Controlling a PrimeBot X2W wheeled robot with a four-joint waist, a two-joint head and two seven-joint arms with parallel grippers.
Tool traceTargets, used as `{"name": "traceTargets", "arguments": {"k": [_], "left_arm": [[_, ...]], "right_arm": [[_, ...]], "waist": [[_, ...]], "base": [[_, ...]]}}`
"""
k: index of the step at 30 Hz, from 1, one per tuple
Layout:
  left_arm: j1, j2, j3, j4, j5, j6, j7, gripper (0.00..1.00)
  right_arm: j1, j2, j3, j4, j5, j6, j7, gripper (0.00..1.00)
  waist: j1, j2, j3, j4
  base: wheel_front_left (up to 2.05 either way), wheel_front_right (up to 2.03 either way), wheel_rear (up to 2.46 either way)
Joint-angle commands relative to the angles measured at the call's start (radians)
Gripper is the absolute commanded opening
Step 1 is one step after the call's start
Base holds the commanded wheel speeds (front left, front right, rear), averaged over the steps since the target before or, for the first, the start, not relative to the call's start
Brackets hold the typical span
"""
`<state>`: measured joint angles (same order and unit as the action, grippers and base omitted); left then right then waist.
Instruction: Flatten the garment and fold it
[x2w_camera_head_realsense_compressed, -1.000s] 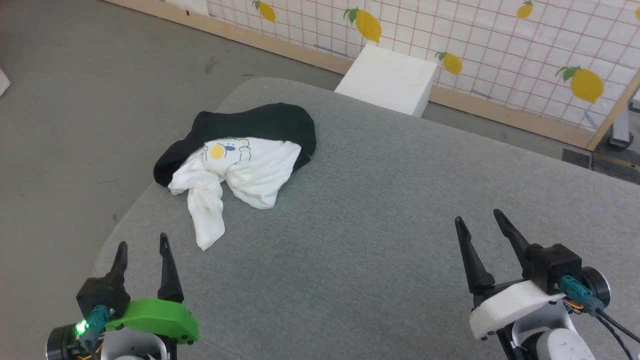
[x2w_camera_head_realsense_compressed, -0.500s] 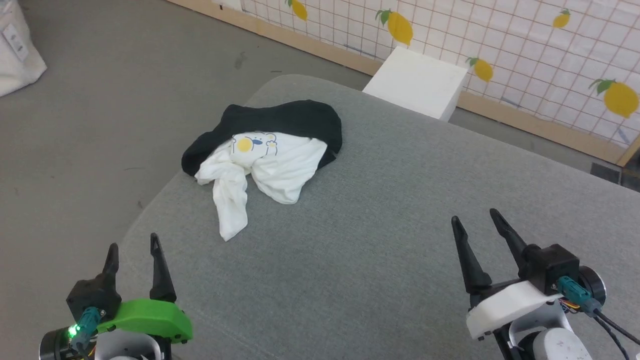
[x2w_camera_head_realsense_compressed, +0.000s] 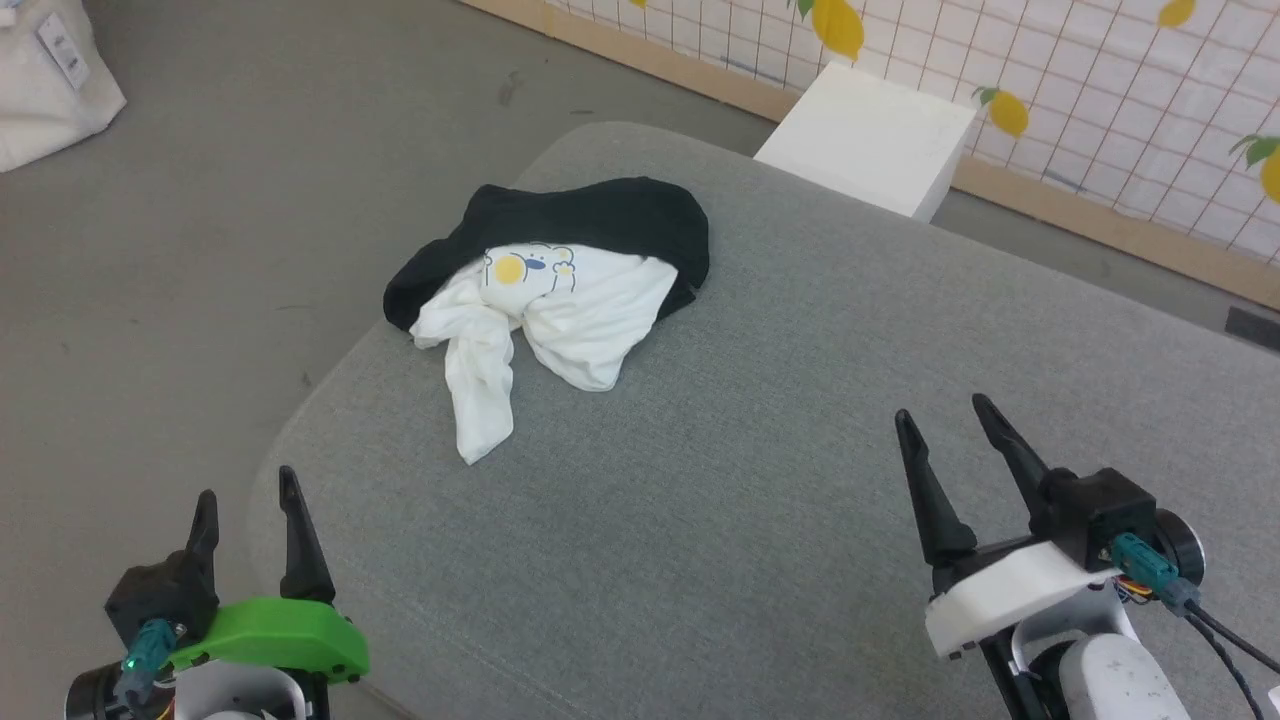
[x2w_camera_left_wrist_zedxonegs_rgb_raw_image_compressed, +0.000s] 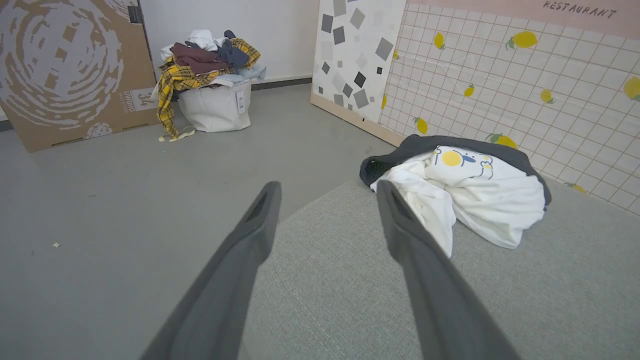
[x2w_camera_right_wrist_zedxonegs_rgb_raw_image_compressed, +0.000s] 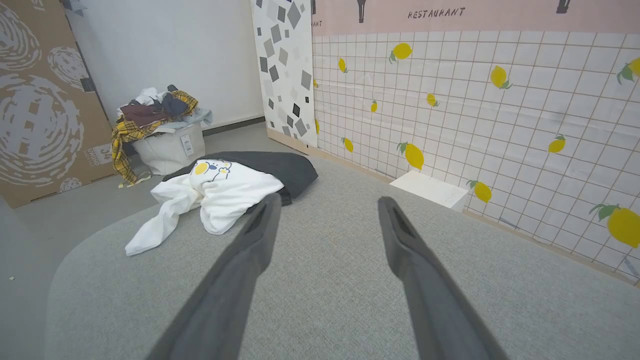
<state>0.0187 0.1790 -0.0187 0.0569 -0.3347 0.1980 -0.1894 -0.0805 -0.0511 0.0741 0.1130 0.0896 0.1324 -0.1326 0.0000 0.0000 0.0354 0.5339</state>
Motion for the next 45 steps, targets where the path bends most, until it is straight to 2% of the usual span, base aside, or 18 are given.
{"name": "traceTargets", "arguments": {"k": [1, 4, 9, 12, 13, 15, 21, 25, 26, 31, 35, 39, 40, 41, 43, 45], "left_arm": [[-0.017, 0.008, 0.003, 0.009, -0.023, 0.004, -0.005, 1.00], [-0.061, 0.026, 0.015, 0.029, -0.061, -0.010, 0.017, 1.00], [-0.212, 0.084, 0.046, 0.066, -0.133, -0.044, 0.075, 1.00], [-0.313, 0.137, 0.075, 0.105, -0.172, -0.073, 0.124, 1.00], [-0.407, 0.199, 0.098, 0.129, -0.201, -0.088, 0.203, 1.00], [-0.460, 0.245, 0.112, 0.149, -0.223, -0.101, 0.269, 1.00], [-0.596, 0.361, 0.148, 0.212, -0.305, -0.116, 0.499, 1.00], [-0.644, 0.405, 0.170, 0.259, -0.355, -0.106, 0.615, 1.00], [-0.650, 0.421, 0.185, 0.288, -0.390, -0.094, 0.687, 1.00], [-0.635, 0.422, 0.213, 0.304, -0.436, -0.061, 0.762, 1.00], [-0.614, 0.396, 0.221, 0.317, -0.460, -0.033, 0.790, 1.00], [-0.577, 0.360, 0.211, 0.329, -0.492, 0.002, 0.868, 1.00], [-0.563, 0.353, 0.205, 0.327, -0.500, 0.007, 0.892, 0.96], [-0.552, 0.350, 0.203, 0.322, -0.505, 0.008, 0.904, 0.60], [-0.533, 0.347, 0.207, 0.302, -0.500, 0.008, 0.884, 0.00], [-0.520, 0.357, 0.216, 0.280, -0.472, -0.005, 0.812, 0.00]], "right_arm": [[-0.020, 0.001, 0.002, 0.003, 0.010, -0.002, -0.010, 1.00], [-0.035, 0.001, 0.008, 0.001, 0.015, -0.002, -0.011, 1.00], [-0.088, 0.001, 0.046, -0.024, 0.000, -0.002, -0.006, 1.00], [-0.105, 0.001, 0.053, -0.041, -0.004, -0.002, -0.004, 1.00], [-0.117, 0.001, 0.057, -0.055, -0.008, -0.002, -0.004, 1.00], [-0.127, 0.001, 0.060, -0.065, -0.009, -0.002, -0.006, 1.00], [-0.152, 0.001, 0.055, -0.107, 0.005, -0.002, -0.025, 1.00], [-0.161, 0.001, 0.068, -0.128, 0.014, -0.002, -0.038, 1.00], [-0.171, 0.001, 0.077, -0.150, 0.020, -0.002, -0.046, 1.00], [-0.201, 0.001, 0.090, -0.185, 0.024, -0.002, -0.056, 1.00], [-0.212, 0.001, 0.092, -0.195, 0.020, -0.002, -0.060, 1.00], [-0.210, 0.001, 0.087, -0.184, 0.013, -0.002, -0.060, 1.00], [-0.209, 0.001, 0.087, -0.179, 0.012, -0.002, -0.061, 1.00], [-0.208, 0.001, 0.087, -0.176, 0.012, -0.002, -0.062, 1.00], [-0.206, 0.001, 0.086, -0.167, 0.012, -0.002, -0.065, 1.00], [-0.201, 0.001, 0.085, -0.155, 0.014, -0.002, -0.068, 1.00]], "waist": [[0.0000, 0.0000, 0.012, -0.013], [0.0000, 0.0000, 0.042, -0.048], [0.0000, 0.0000, 0.147, -0.155], [0.0000, 0.0000, 0.211, -0.230], [0.0000, 0.0000, 0.279, -0.304], [0.0000, 0.0000, 0.324, -0.350], [0.0000, 0.0000, 0.463, -0.445], [0.0000, 0.0000, 0.531, -0.482], [0.0000, 0.0000, 0.568, -0.500], [0.0000, 0.0000, 0.615, -0.512], [0.0000, 0.0000, 0.626, -0.507], [0.0000, 0.0000, 0.606, -0.494], [0.0000, 0.0000, 0.593, -0.490], [0.0000, 0.0000, 0.583, -0.488], [0.0000, 0.0000, 0.550, -0.482], [0.0000, 0.0000, 0.510, -0.476]], "base": [[0.00, 0.00, 0.00], [0.00, 0.00, 0.00], [0.00, 0.00, 0.00], [0.00, 0.00, 0.00], [0.00, 0.00, 0.00], [0.00, 0.00, 0.00], [0.00, 0.00, 0.00], [0.00, 0.00, 0.00], [0.00, 0.00, 0.00], [0.00, 0.00, 0.00], [0.00, 0.00, 0.00], [0.00, 0.00, 0.00], [0.00, 0.00, 0.00], [0.00, 0.00, 0.00], [0.00, 0.00, 0.00], [0.00, 0.00, 0.00]]}}
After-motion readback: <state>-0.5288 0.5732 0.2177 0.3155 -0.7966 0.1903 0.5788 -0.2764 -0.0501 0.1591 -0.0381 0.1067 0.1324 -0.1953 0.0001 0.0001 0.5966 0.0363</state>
